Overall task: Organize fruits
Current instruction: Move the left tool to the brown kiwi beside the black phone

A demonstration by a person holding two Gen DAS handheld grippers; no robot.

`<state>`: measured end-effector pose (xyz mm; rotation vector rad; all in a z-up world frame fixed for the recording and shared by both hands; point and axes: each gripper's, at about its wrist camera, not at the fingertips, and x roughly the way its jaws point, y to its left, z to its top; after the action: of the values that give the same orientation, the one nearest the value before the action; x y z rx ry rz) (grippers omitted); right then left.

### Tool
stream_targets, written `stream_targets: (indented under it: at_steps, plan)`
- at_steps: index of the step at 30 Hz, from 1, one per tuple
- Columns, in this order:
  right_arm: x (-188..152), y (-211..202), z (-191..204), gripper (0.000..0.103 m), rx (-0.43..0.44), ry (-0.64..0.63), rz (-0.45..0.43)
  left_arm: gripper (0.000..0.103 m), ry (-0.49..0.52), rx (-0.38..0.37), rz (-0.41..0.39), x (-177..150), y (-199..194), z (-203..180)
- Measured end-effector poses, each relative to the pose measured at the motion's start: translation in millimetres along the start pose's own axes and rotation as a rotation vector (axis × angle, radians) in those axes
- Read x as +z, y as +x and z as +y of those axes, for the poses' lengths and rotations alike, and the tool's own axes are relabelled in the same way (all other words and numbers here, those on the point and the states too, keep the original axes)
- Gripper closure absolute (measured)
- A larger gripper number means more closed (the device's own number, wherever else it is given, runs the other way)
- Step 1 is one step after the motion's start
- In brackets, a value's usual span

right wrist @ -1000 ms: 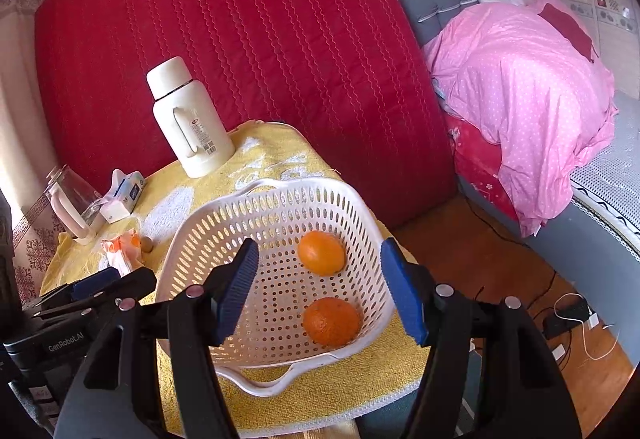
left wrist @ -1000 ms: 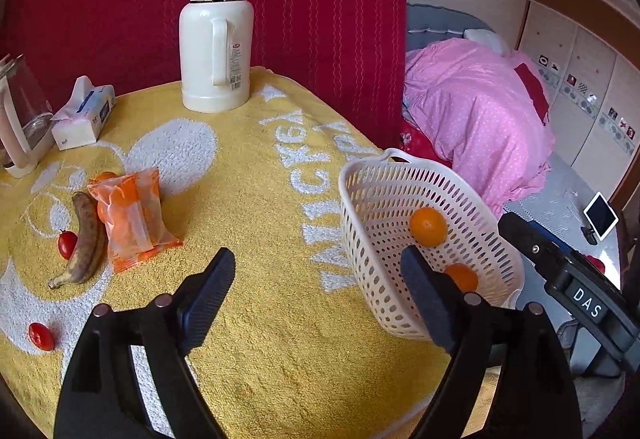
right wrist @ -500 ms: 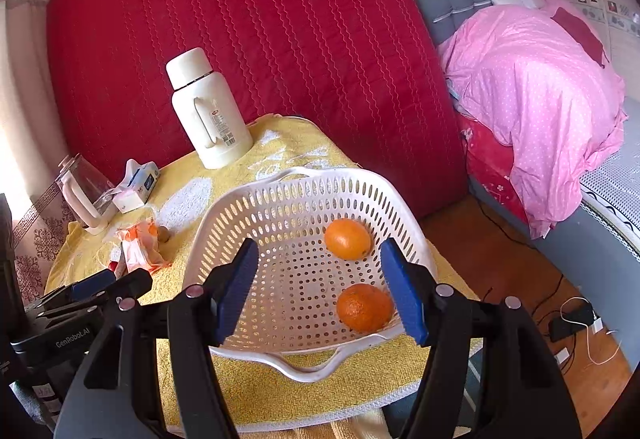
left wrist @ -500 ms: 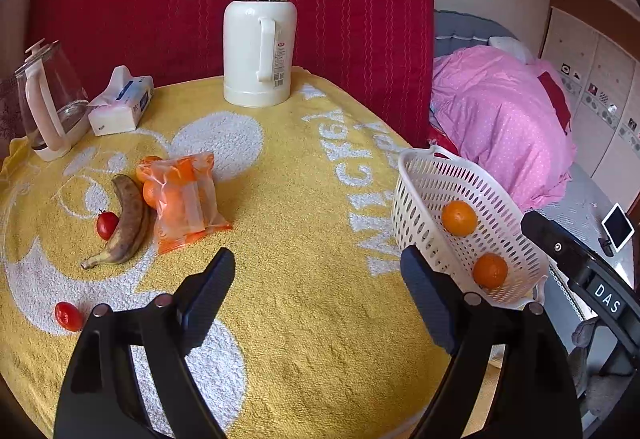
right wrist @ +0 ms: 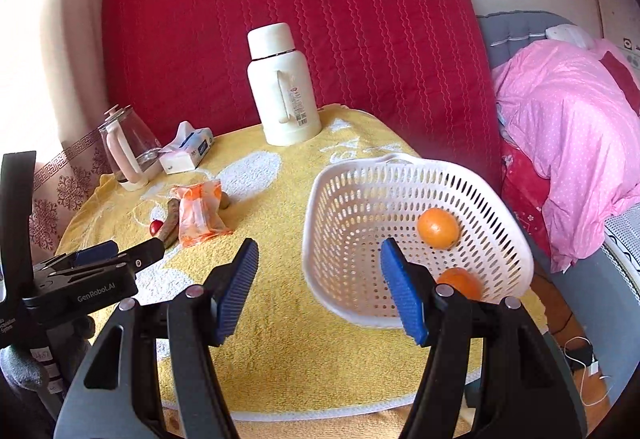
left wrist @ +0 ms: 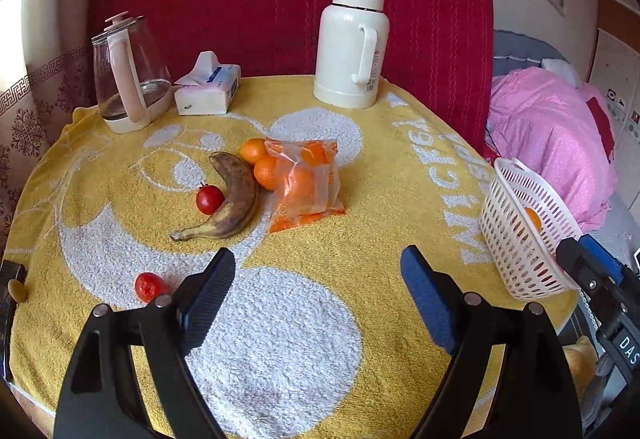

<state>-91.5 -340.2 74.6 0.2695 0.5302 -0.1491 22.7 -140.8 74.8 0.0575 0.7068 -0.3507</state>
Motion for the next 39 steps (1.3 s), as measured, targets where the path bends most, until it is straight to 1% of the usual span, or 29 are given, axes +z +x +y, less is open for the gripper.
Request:
stream_targets:
  at_steps: [2,7,9,13,25,30,34,39]
  plan:
    - [-4,4,11,0.038,0.025,-0.011,0.018,0.019,-0.021,0.019,-0.001,-1,-3,14]
    - [-10,14,39,0.038,0.066,-0.041,0.047,0.019,-0.078,0.096,0.001,-8,-10,53]
    - [-12,14,50,0.038,0.077,-0.059,0.048,0.019,-0.103,0.131,0.004,-11,-12,70]
    - [-13,12,71,0.038,0.077,-0.112,0.018,0.019,-0.153,0.193,0.006,-17,-16,104]
    - [-25,27,104,0.037,0.163,-0.129,0.081,0.019,-0.23,0.402,0.002,-37,-40,191]
    - [-32,32,113,0.037,0.192,-0.144,0.105,0.02,-0.264,0.475,-0.002,-46,-49,222]
    - [-35,34,116,0.037,0.204,-0.148,0.12,0.026,-0.294,0.524,0.017,-52,-49,245]
    - [-38,37,116,0.037,0.209,-0.143,0.136,0.04,-0.338,0.568,0.043,-59,-45,270]
